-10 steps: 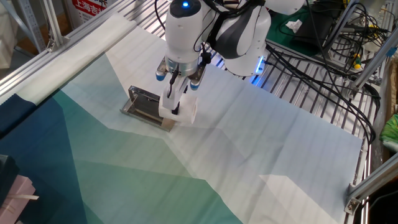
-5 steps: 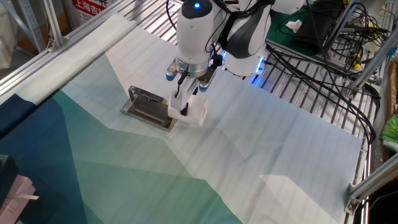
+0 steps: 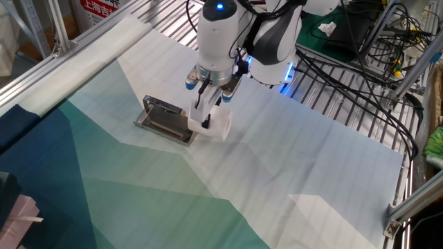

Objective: Put the toilet paper on its holder

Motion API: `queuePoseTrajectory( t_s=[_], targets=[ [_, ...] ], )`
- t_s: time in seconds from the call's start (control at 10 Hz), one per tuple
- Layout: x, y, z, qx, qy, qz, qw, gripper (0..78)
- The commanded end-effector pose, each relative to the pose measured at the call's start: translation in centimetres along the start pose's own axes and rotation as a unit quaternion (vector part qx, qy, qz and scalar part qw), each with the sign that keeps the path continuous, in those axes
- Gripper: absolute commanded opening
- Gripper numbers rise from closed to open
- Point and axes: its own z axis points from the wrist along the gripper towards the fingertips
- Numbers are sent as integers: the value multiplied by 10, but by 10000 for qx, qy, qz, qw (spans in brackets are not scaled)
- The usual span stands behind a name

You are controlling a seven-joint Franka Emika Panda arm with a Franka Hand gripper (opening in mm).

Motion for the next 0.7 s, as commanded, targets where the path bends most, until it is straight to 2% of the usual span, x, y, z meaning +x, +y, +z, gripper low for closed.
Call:
queuePoseTrajectory(
  t_s=[0.1, 0.5, 0.7],
  targets=[
    [-9, 1, 5, -82, -9, 230, 9997, 13],
    [-8, 3, 5, -78, 20, 236, 9997, 13],
    [-6, 10, 3, -69, 32, 209, 9998, 13]
  ],
)
